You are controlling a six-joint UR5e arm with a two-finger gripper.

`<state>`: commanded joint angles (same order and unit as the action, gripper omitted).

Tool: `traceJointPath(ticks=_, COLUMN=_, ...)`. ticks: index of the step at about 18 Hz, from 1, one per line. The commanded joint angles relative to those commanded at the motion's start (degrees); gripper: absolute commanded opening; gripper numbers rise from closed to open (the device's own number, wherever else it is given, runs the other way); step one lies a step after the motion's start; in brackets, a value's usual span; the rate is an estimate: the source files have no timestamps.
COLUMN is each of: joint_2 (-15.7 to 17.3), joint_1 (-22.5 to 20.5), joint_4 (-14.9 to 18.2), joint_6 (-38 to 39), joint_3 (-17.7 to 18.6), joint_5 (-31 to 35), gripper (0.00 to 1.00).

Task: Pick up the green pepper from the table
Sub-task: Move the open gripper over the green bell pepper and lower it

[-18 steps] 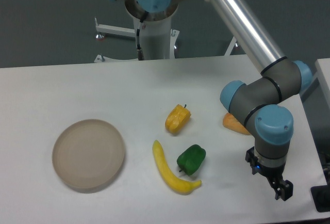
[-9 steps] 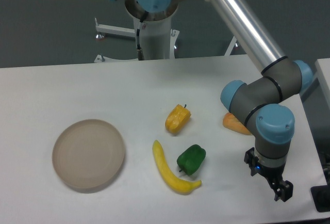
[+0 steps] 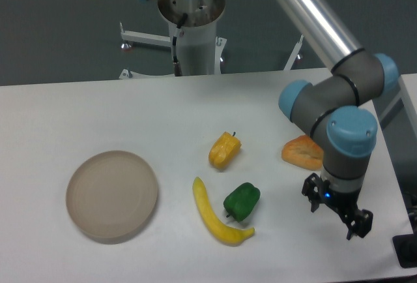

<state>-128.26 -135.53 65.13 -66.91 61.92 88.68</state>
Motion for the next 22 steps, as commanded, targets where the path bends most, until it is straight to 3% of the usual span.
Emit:
traceJointPath(ticks=2, joint_2=2.22, joint_1=0.09, joint_4=0.0, joint_6=1.16, joint_3=2.85, joint_5=0.09, gripper=1.0)
traceJointPath(ticks=6, joint_2=3.54, joint_1=1.23, joint_4=0.0, joint_6=8.01, joint_3=7.33, joint_5=-1.4, gripper=1.0)
traceJointPath(ticks=11, joint_2=3.63, joint_1=1.5, joint_4=0.09, joint_6=9.78, joint_3=11.63, joint_5=-10.0, gripper=1.0)
traceJointPath(ticks=14, joint_2=3.55, joint_1=1.49, joint_4=0.26, joint_6=9.95, joint_3=12.61, joint_5=-12.99, gripper=1.0)
traceJointPath(ticks=22, joint_2=3.37, joint_1=2.37, joint_4=-0.26, joint_6=10.04, joint_3=14.63, joint_5=-13.0, gripper=1.0)
